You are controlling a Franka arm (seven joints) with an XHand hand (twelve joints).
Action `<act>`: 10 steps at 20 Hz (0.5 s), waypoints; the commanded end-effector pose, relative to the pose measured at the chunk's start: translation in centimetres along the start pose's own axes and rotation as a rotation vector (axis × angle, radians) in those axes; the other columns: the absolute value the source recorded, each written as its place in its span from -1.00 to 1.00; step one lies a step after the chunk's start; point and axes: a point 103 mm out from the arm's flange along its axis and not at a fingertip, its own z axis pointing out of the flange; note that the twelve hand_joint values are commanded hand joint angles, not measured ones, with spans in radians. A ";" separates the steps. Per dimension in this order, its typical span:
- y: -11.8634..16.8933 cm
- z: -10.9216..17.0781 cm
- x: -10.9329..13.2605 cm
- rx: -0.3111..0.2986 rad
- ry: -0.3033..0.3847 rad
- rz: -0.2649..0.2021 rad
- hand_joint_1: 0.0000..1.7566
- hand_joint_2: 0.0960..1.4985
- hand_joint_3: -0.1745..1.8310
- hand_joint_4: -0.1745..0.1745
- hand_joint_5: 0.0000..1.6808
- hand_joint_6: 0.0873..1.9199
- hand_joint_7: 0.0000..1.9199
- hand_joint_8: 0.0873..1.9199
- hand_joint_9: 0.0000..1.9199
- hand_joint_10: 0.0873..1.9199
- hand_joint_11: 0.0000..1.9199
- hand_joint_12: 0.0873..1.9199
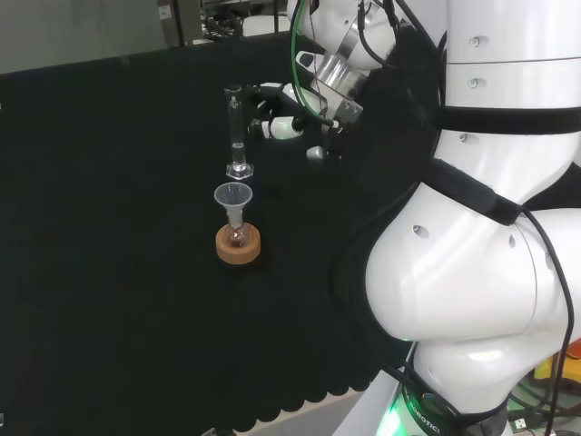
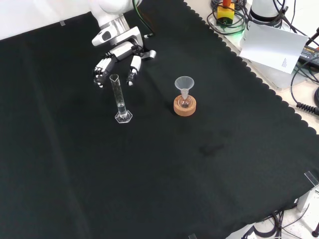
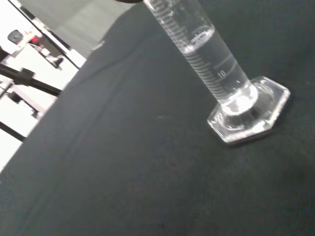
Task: Pick up the graduated cylinder.
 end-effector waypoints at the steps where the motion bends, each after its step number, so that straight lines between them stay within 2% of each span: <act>1: 0.5 0.6 0.1 -0.004 0.087 -0.062 0.03 0.30 -1.00 -0.22 -0.49 -1.00 -0.68 -0.41 -0.48 -0.45 -0.72 0.37; 6: 0.9 1.5 0.6 -0.021 0.125 -0.091 -0.05 0.25 -1.00 -0.22 -0.45 -1.00 -0.65 -0.41 -0.44 -0.46 -0.68 0.35; 10: 1.0 2.2 0.8 -0.028 0.146 -0.102 -0.03 0.24 -1.00 -0.21 -0.43 -1.00 -0.63 -0.41 -0.41 -0.47 -0.66 0.35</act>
